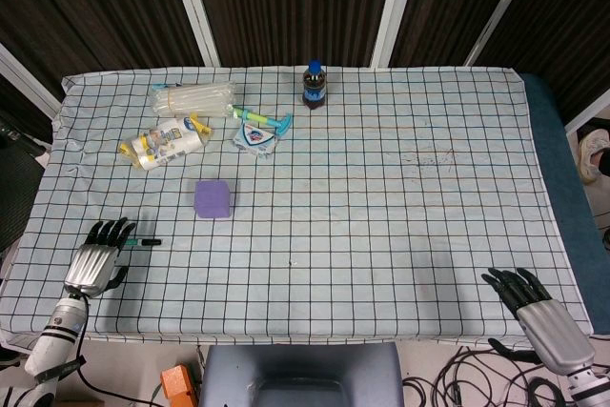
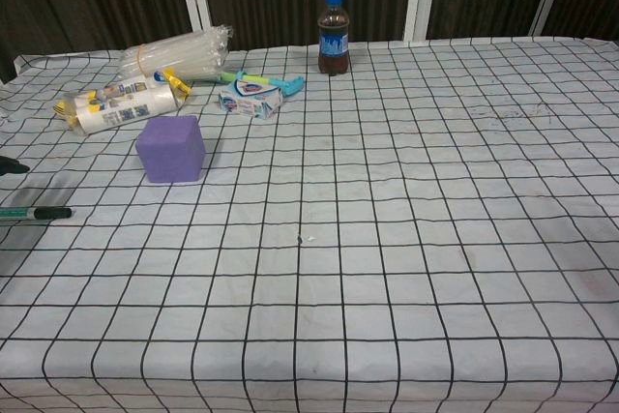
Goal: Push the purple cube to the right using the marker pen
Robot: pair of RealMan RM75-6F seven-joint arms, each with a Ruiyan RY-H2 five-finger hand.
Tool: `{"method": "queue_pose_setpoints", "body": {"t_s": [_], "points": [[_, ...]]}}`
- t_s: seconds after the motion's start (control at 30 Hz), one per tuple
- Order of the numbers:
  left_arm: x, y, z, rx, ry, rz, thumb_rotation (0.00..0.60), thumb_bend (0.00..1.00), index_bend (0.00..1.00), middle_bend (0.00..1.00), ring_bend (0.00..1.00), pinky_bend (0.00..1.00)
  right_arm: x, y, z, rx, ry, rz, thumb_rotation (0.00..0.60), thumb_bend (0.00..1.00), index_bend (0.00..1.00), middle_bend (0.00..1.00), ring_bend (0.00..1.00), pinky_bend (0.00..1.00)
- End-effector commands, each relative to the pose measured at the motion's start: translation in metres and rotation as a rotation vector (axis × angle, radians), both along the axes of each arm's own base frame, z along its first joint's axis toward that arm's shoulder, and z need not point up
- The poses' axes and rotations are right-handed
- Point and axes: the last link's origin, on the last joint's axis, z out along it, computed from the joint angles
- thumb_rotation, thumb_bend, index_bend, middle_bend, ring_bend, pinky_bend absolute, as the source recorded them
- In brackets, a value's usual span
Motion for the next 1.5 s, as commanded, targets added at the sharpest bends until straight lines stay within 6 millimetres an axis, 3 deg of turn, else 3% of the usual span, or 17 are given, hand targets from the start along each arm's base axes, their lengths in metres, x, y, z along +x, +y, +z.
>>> {"method": "queue_pose_setpoints", "body": {"t_s": [0.03, 0.17, 0.27, 0.43, 0.7, 0.9, 1.17, 1.5], "points": [[0.001, 0.004, -0.001, 0.006, 0.007, -0.001, 0.600, 0.40, 0.01, 0.00, 0.00, 0.00, 0.000, 0.000, 0.000, 0.000, -0.002, 0.002, 0.600, 0.36, 0.00, 0.18, 0.12, 0.09], [-0.003, 0.012, -0.002, 0.011, 0.042, -0.002, 0.600, 0.40, 0.12, 0.04, 0.00, 0.00, 0.001, 0.001, 0.000, 0.000, -0.002, 0.004, 0.600, 0.36, 0.00, 0.18, 0.12, 0.09], [-0.006, 0.017, -0.005, 0.027, 0.077, -0.010, 0.600, 0.41, 0.22, 0.14, 0.00, 0.00, 0.000, 0.001, 0.001, 0.000, 0.000, 0.004, 0.600, 0.36, 0.00, 0.18, 0.12, 0.09], [-0.010, 0.024, -0.010, 0.053, 0.113, -0.015, 0.600, 0.41, 0.31, 0.27, 0.02, 0.00, 0.000, 0.002, 0.000, 0.003, 0.003, 0.004, 0.600, 0.36, 0.00, 0.18, 0.13, 0.09], [-0.013, 0.030, -0.017, 0.068, 0.130, -0.022, 0.600, 0.40, 0.34, 0.34, 0.07, 0.00, -0.001, 0.003, 0.004, -0.008, -0.002, 0.002, 0.600, 0.37, 0.00, 0.18, 0.13, 0.09], [-0.015, 0.035, -0.019, 0.084, 0.146, -0.033, 0.600, 0.41, 0.43, 0.42, 0.11, 0.00, -0.001, 0.004, 0.005, -0.012, -0.006, 0.004, 0.600, 0.36, 0.00, 0.18, 0.12, 0.09], [-0.017, 0.038, -0.024, 0.077, 0.154, -0.035, 0.600, 0.41, 0.48, 0.45, 0.13, 0.00, -0.002, 0.006, 0.008, -0.020, -0.010, 0.003, 0.600, 0.36, 0.00, 0.18, 0.12, 0.09], [-0.015, 0.041, -0.028, 0.086, 0.142, -0.036, 0.600, 0.41, 0.54, 0.54, 0.27, 0.04, -0.003, 0.006, 0.009, -0.025, -0.012, 0.002, 0.600, 0.37, 0.00, 0.18, 0.13, 0.09]]}}
